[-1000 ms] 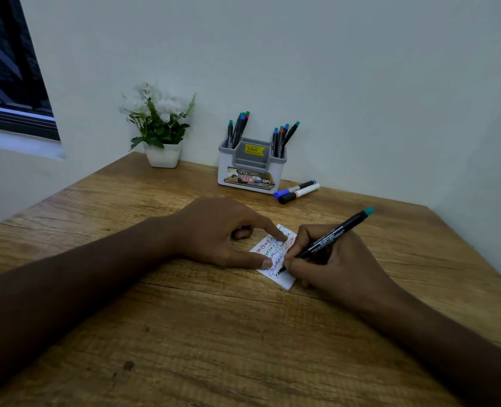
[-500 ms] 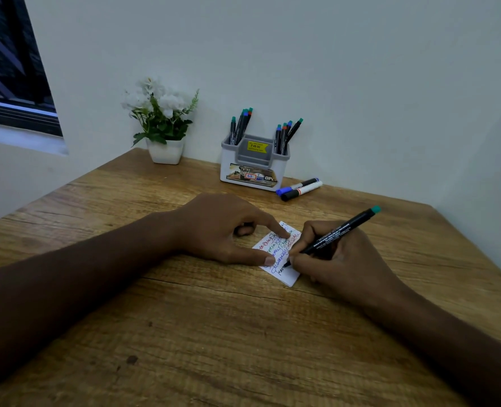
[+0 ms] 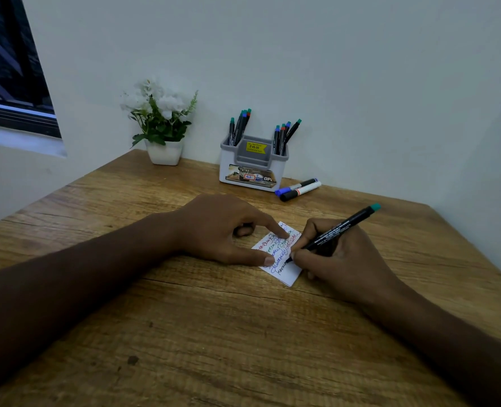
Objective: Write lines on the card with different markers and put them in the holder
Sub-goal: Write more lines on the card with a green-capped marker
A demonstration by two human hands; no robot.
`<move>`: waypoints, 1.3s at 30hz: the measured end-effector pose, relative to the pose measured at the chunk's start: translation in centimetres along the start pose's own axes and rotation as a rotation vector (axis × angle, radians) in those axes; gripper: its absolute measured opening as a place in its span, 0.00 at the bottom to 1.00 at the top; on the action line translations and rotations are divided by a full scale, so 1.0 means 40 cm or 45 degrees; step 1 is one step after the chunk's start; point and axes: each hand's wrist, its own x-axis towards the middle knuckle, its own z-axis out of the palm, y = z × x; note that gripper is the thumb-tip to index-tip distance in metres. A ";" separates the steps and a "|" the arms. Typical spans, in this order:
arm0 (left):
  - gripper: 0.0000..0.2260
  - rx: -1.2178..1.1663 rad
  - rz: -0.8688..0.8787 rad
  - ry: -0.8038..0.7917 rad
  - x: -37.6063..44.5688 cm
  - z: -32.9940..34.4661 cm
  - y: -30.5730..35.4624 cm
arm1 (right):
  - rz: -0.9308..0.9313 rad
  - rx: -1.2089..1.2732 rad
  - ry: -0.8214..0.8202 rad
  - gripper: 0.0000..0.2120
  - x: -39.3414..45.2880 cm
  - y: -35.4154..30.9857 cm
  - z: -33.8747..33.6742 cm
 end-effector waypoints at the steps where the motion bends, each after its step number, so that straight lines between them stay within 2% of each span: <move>1: 0.27 -0.003 0.002 0.004 -0.001 -0.001 0.000 | 0.005 0.003 0.000 0.05 0.000 0.000 0.000; 5: 0.26 -0.014 0.009 0.012 0.000 -0.001 0.002 | 0.018 0.028 -0.008 0.06 0.000 0.000 -0.003; 8: 0.27 -0.006 0.005 0.004 0.003 0.001 -0.003 | -0.020 0.050 0.086 0.05 0.014 0.005 -0.014; 13: 0.27 -0.011 0.000 0.003 0.001 0.002 -0.005 | -0.062 -0.031 -0.019 0.06 0.014 0.019 -0.007; 39: 0.29 -0.005 0.000 -0.010 0.003 0.003 -0.011 | -0.081 -0.037 0.007 0.07 0.015 0.021 -0.014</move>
